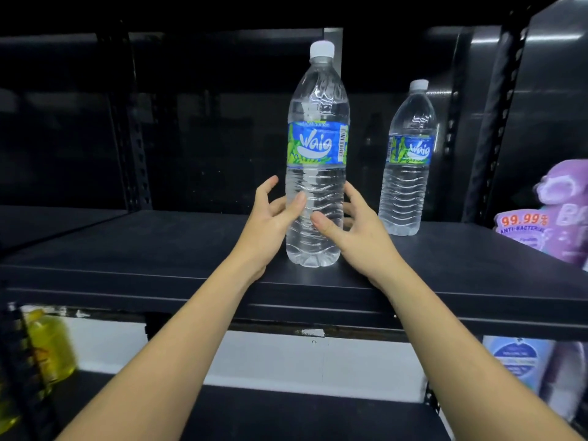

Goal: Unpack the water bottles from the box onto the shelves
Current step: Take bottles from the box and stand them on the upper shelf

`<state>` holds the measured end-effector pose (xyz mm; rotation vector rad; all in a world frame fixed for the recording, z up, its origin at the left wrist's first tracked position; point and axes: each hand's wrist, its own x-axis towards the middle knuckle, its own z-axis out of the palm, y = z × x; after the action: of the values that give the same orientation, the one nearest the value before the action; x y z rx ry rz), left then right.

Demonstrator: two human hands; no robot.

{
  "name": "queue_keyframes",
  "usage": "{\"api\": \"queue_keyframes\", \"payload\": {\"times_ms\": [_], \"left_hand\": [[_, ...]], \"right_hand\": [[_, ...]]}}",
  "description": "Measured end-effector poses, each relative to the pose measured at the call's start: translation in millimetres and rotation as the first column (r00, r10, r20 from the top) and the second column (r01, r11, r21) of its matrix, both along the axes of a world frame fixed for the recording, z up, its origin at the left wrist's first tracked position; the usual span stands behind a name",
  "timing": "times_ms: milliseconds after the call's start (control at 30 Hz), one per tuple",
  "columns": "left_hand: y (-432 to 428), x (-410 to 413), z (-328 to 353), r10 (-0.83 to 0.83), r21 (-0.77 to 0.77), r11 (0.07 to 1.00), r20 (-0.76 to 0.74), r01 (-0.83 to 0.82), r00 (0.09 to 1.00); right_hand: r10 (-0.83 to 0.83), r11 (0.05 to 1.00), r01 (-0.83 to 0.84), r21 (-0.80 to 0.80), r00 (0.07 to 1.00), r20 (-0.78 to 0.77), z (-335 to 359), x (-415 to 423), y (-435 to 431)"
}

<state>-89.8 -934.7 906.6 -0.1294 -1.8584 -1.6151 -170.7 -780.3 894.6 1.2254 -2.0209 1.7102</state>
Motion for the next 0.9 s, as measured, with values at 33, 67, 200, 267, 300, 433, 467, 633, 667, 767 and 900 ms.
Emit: {"api": "queue_keyframes", "payload": {"times_ms": [33,67,200,267,300,433,467,633,667,767,900], "left_hand": [[0,-1,0,-0.005,0.002,1.0,0.008,0.005,1.0],[-1,-2,0,-0.004,0.003,1.0,0.014,0.004,1.0],[-5,-4,-2,0.016,0.02,1.0,0.004,-0.017,1.0],[-4,-4,-2,0.019,0.027,0.999,-0.001,-0.019,1.0],[-3,-4,-2,0.02,0.035,0.999,-0.003,-0.02,1.0],[-3,-2,-2,0.081,0.044,0.996,-0.044,-0.079,0.996],[-4,-1,-3,0.099,0.039,0.995,-0.056,-0.097,0.993],[-1,5,-3,0.073,0.058,0.996,-0.041,-0.07,0.996],[-1,5,-2,0.069,0.062,0.996,-0.026,-0.067,0.997],[-2,7,-1,0.08,0.008,0.997,0.022,-0.08,0.997],[4,18,1,0.09,-0.059,0.994,0.044,-0.088,0.995]], "right_hand": [[0.016,1.0,-0.016,0.002,1.0,-0.01,1,0,0],[0.032,1.0,-0.032,0.0,0.999,-0.012,1,1,1],[0.054,0.999,-0.054,-0.002,0.998,-0.016,1,0,1],[0.053,0.999,-0.053,0.003,0.999,-0.009,1,0,1],[0.05,0.999,-0.05,0.006,0.999,-0.003,2,1,1],[0.031,0.999,-0.03,-0.012,0.999,0.024,3,3,0],[0.014,1.0,-0.014,-0.014,1.0,0.02,3,3,0],[-0.051,0.999,0.052,-0.012,0.997,0.055,0,4,2],[-0.055,0.998,0.056,-0.011,0.997,0.059,1,5,2],[-0.09,0.996,0.091,-0.01,0.994,0.062,2,8,4],[-0.057,0.998,0.057,0.011,0.997,0.052,3,13,17]]}}
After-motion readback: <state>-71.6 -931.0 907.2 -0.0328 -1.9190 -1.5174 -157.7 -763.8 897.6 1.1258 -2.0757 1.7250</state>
